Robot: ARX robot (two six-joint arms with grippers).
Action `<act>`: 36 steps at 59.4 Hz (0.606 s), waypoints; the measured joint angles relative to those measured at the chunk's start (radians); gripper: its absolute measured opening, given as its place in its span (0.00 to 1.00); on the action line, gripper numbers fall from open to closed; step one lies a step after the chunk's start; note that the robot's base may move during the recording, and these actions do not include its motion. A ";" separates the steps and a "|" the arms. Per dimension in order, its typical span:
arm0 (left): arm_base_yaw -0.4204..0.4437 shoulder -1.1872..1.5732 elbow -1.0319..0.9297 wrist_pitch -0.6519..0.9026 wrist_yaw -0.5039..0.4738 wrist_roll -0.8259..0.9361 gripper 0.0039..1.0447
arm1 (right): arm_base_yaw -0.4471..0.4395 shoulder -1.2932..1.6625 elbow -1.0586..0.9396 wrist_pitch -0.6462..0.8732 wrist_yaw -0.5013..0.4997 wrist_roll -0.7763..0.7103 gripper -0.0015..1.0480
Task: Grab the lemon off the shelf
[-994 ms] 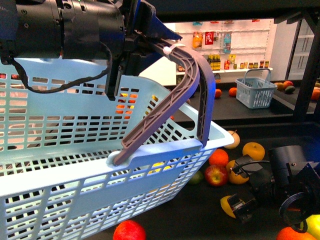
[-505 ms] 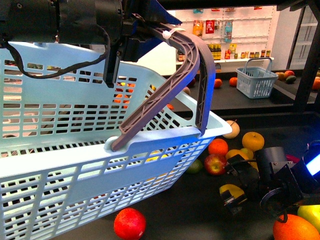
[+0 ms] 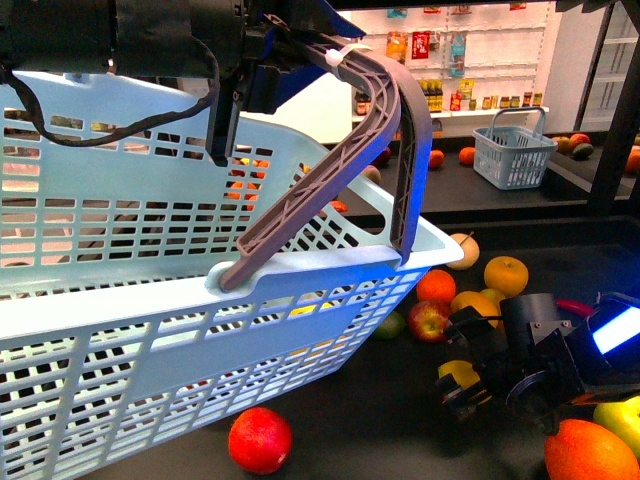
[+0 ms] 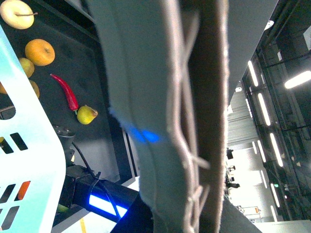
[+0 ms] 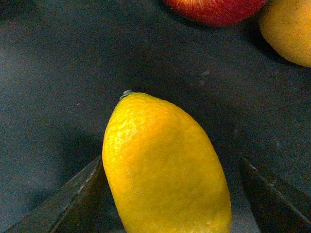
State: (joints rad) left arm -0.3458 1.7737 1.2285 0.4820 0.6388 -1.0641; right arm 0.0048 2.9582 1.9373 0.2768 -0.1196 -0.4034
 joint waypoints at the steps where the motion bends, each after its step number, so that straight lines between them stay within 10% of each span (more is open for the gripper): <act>1: 0.000 0.000 0.000 0.000 0.000 0.000 0.08 | 0.000 0.000 0.001 0.000 0.000 0.000 0.74; 12: 0.000 0.000 0.000 0.000 0.000 0.000 0.08 | 0.000 0.000 0.000 0.000 0.001 0.011 0.52; 36: 0.000 0.000 0.000 0.000 0.000 0.000 0.08 | -0.053 -0.257 -0.283 0.122 0.002 0.074 0.46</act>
State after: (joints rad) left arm -0.3458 1.7737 1.2285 0.4820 0.6384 -1.0641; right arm -0.0479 2.7014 1.6546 0.3985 -0.1177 -0.3298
